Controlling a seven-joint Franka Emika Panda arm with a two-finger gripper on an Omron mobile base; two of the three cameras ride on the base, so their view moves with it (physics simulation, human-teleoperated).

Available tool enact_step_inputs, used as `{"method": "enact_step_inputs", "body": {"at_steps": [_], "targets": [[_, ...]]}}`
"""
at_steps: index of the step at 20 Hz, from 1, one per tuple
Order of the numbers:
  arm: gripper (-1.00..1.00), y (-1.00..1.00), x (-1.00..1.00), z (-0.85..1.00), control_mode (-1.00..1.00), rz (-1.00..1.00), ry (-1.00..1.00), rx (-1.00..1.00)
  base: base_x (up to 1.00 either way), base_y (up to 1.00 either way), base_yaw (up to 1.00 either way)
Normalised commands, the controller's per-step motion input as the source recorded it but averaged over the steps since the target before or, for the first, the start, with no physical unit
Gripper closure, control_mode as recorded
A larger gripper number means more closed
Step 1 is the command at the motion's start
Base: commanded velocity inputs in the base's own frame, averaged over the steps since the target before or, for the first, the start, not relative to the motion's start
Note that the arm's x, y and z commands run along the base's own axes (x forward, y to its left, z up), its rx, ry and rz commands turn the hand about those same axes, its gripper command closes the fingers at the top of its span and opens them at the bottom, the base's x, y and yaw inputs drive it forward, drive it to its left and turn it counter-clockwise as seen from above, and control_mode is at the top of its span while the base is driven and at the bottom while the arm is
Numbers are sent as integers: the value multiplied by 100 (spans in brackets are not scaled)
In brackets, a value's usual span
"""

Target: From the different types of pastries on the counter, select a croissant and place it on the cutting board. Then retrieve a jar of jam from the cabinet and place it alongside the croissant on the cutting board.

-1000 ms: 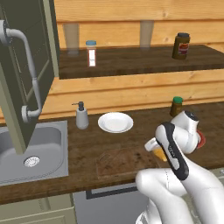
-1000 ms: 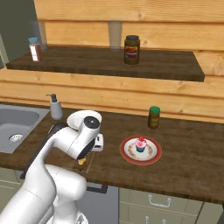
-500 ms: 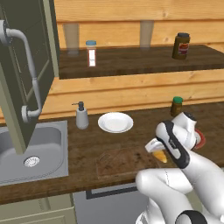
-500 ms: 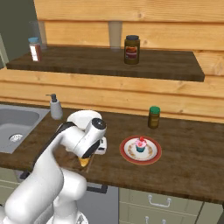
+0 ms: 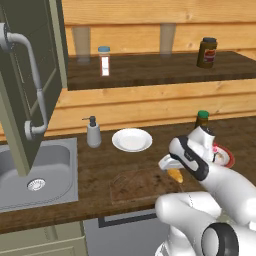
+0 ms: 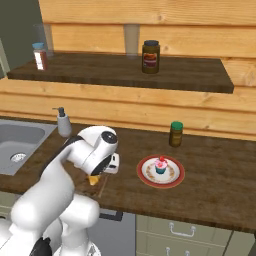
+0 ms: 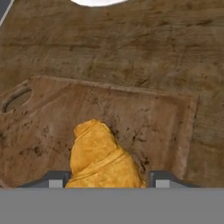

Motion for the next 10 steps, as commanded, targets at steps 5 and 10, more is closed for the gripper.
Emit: {"method": "enact_step_inputs", "body": {"at_steps": [5,10], "targets": [[100,35,-26,-100,-100,-5,-20,-3,0,0,0],[100,82,-81,-100,-100,-3,-16,-3,0,0,0]]}}
